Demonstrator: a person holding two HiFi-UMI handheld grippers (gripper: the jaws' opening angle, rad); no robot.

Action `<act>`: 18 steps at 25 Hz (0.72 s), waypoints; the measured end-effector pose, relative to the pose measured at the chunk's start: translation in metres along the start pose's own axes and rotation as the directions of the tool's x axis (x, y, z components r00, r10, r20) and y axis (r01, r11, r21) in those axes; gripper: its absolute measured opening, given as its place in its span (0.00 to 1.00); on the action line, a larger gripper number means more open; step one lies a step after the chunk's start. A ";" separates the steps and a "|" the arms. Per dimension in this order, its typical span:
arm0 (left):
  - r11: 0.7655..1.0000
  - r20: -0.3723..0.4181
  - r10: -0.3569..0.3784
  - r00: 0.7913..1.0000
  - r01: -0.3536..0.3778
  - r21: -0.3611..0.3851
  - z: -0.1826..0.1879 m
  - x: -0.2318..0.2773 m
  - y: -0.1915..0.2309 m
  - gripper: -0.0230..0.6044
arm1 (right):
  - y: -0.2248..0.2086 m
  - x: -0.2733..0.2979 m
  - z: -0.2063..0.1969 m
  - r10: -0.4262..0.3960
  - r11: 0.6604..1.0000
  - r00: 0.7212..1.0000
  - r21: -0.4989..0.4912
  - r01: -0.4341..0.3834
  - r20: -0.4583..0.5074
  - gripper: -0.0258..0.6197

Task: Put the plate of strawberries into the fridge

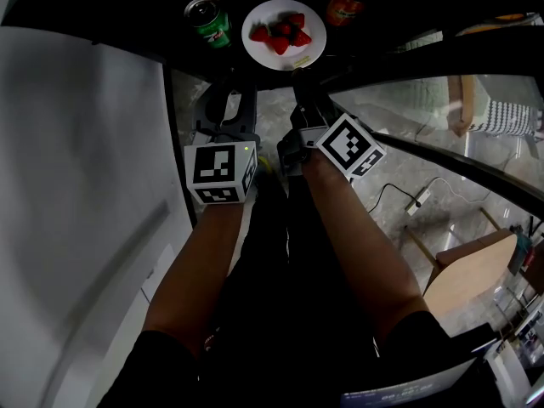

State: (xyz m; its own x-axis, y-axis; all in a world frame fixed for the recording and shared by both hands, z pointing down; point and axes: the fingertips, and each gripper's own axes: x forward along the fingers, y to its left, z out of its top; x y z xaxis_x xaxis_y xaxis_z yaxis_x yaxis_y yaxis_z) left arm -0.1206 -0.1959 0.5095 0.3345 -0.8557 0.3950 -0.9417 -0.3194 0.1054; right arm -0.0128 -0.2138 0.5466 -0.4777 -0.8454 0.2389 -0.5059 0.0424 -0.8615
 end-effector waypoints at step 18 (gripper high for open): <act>1.000 -0.010 0.008 1.000 -0.008 0.013 -0.012 0.005 0.003 0.20 | 0.010 0.013 -0.008 -0.122 0.684 0.992 -0.728 0.058 -0.037 0.17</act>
State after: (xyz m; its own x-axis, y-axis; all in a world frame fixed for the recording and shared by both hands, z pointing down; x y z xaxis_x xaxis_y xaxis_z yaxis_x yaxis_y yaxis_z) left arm -0.1218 -0.1962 0.5232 0.3263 -0.8540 0.4051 -0.9438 -0.3179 0.0902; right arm -0.0295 -0.2200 0.5443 -0.4381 -0.8242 0.3588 -0.8959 0.3676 -0.2493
